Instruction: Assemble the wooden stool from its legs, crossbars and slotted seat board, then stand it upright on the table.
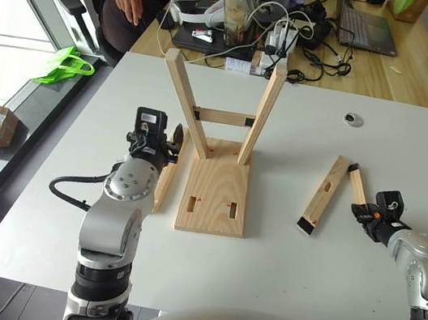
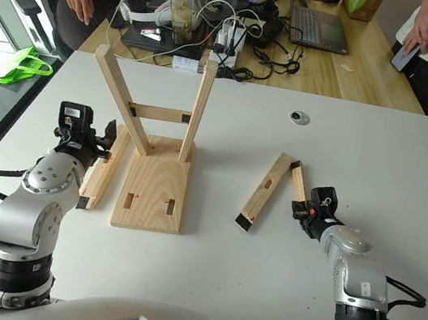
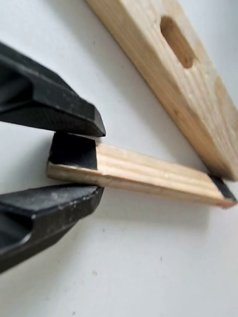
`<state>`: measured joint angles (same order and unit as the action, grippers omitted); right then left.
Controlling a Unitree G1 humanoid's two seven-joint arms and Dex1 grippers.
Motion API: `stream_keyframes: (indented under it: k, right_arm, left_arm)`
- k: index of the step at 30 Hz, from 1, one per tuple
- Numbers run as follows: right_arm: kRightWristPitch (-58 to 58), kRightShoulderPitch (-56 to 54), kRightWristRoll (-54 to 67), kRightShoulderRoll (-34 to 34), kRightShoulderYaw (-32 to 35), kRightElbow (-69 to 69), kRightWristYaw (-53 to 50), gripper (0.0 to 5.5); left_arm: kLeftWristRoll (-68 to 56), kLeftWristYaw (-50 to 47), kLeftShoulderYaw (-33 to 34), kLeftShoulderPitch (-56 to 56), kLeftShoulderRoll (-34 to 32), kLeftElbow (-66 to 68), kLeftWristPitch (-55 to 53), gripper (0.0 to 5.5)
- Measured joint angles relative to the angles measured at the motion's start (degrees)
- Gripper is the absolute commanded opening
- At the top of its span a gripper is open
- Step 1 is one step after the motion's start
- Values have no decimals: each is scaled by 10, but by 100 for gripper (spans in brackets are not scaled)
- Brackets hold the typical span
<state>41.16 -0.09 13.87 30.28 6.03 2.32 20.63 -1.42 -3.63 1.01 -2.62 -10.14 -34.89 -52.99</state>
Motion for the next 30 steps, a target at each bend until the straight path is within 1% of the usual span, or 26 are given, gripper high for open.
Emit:
stream_keyframes:
  k: [4, 8, 11, 14, 16, 18, 21, 24, 27, 30]
  right_arm:
    - [-43, -3, -20, -9, -2, -10, -5, 43]
    - [-106, -6, -36, -18, -2, -9, -11, 38]
    - [-141, -27, -40, -22, 0, -9, -9, 38]
    - [-156, -60, -28, -18, 20, -3, 6, 38]
    - [-149, -97, 4, -14, 43, 23, 18, 37]
    - [-134, -156, 57, -14, 66, 65, 33, 37]
    - [-116, -240, 118, -23, 71, 110, 48, 37]
    - [-112, -299, 150, -34, 46, 162, 63, 37]
    - [-135, -308, 134, -32, -1, 220, 79, 37]
    - [-161, -281, 99, -28, -59, 278, 98, 37]
  left_arm:
    - [8, 0, -2, -1, 1, 0, 0, 289]
    - [20, 13, -9, -9, -15, 3, 5, 289]
    - [43, 43, -27, -32, -69, 5, 38, 289]
    - [60, 83, -45, -77, -118, 4, 83, 289]
    - [84, 114, -70, -94, -161, -4, 126, 289]
    - [129, 137, -97, -116, -209, -7, 177, 289]
    - [209, 145, -124, -176, -255, 3, 260, 289]
    - [271, 151, -136, -236, -279, 11, 340, 289]
    - [272, 188, -132, -244, -282, 10, 347, 289]
    - [243, 265, -135, -240, -285, -13, 350, 289]
